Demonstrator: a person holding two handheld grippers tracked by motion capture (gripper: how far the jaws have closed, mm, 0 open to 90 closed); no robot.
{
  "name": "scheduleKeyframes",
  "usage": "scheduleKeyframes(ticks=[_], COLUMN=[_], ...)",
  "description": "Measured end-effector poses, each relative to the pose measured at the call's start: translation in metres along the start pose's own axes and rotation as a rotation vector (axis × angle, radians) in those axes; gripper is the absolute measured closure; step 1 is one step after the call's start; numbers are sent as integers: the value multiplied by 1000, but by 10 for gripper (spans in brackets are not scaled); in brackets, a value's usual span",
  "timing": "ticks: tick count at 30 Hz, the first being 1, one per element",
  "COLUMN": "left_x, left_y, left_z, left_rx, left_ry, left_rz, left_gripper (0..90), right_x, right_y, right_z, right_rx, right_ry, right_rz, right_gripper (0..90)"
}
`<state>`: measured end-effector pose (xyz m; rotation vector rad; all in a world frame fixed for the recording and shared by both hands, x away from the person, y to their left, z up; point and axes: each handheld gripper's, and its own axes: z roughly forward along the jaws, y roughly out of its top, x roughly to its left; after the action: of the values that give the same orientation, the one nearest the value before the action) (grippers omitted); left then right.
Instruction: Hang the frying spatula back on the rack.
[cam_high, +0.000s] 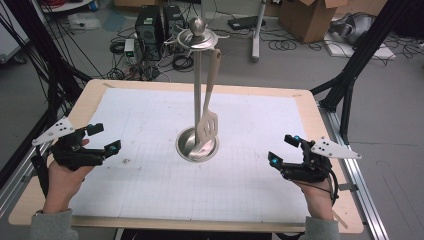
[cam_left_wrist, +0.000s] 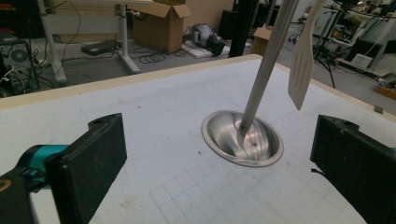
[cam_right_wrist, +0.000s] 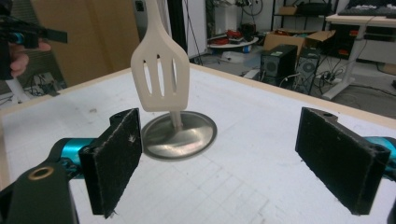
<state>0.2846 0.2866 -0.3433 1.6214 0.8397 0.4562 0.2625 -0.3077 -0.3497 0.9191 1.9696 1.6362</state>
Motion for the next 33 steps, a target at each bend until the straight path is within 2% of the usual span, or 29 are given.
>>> scheduleKeyframes(ticks=[4, 14, 22, 30, 33], left_x=[-1, 0, 0, -1, 0], left_y=[0, 0, -1, -2, -3], left_z=[1, -1, 1, 3, 3], left_rx=[2, 4, 9, 15, 20], left_ry=[-2, 5, 9, 7, 6], left_rz=[3, 1, -1, -2, -3], left_gripper=[41, 41, 41, 41, 41], right_x=[-4, -17, -28, -37, -41], right_y=[-7, -15, -26, -35, -36], right_z=[-3, -18, -36, -42, -48], right_rx=[1, -13, -42, -50, -66], right_ry=[-5, -35, -54, -61, -80], right_rz=[19, 33, 60, 83, 91], right_gripper=[141, 141, 141, 141, 141])
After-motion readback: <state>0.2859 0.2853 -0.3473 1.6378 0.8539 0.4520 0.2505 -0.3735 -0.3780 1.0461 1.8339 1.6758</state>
